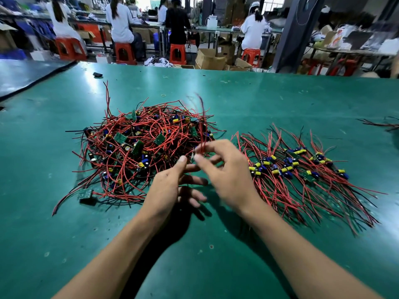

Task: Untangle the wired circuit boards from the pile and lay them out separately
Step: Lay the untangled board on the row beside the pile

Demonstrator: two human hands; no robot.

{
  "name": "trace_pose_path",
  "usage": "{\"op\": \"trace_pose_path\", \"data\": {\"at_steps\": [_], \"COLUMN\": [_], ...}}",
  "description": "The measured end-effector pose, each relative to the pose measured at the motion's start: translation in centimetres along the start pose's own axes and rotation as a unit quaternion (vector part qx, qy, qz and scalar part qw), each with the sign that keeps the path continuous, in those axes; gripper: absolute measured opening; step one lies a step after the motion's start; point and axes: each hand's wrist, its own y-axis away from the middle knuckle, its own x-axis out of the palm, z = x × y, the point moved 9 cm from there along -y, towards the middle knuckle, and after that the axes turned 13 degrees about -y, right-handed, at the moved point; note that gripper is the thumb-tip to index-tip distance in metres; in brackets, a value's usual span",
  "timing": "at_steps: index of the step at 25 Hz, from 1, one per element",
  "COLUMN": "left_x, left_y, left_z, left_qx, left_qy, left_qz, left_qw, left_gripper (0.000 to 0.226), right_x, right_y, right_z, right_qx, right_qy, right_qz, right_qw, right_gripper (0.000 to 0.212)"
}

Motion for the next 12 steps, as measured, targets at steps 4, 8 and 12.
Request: {"op": "trace_pose_path", "data": {"at_steps": [4, 8, 12], "left_x": [0.2, 0.1, 0.6], "left_y": [0.1, 0.0, 0.0], "left_z": [0.3, 0.5, 0.4], "left_qx": [-0.014, -0.019, 0.015], "left_qy": [-0.005, 0.005, -0.086], "left_qz": [0.028, 0.026, 0.041], "left_qw": [0.999, 0.999, 0.995], "left_gripper": [0.027, 0.020, 0.015], "right_x": [0.6, -0.1, -0.6], "right_y": [2.8, 2.6, 2.8], "right_z": [-0.7, -2.2, -4.7], "right_qx": [-0.003, 0.105, 0.200], "right_qy": [-0.009, -0.171, -0.244], "right_qz": [0.102, 0.111, 0.042], "right_qw": [0.995, 0.973, 0.948], "right_gripper": [0.011, 0.022, 0.015]}}
